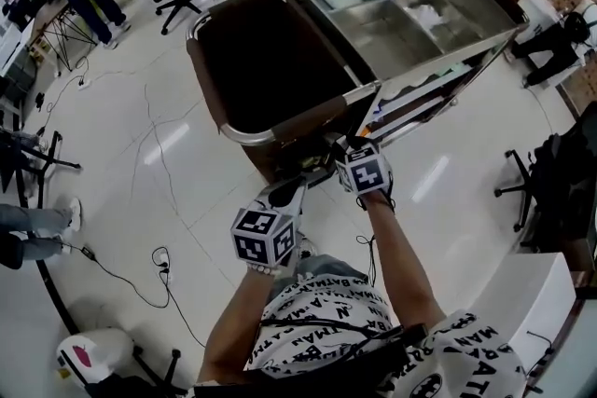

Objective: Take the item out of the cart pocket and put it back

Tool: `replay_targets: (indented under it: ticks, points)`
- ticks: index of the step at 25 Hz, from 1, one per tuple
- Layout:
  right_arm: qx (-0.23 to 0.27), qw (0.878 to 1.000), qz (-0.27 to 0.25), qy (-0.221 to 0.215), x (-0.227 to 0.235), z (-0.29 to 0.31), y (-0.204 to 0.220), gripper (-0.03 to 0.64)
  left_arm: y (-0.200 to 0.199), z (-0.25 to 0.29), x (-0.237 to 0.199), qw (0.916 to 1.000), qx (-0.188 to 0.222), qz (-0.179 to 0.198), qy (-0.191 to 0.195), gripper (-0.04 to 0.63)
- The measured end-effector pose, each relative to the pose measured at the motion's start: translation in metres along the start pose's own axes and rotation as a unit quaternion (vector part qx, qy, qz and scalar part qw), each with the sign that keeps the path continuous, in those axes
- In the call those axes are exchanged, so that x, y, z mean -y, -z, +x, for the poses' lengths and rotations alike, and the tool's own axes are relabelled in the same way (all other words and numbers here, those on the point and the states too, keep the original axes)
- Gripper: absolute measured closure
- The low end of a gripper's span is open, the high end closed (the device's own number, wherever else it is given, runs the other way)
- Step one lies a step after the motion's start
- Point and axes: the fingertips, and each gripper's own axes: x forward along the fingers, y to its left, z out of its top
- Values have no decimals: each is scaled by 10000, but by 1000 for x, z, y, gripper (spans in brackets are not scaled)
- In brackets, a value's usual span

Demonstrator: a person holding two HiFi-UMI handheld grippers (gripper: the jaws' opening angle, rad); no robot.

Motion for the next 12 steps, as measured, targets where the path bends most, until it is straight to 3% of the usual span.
replay_targets:
  ticks: [12]
  points:
    - [-515, 9974, -449, 215, -8, 59, 5, 469, 4, -10, -28, 9992, -74, -205, -343, 595]
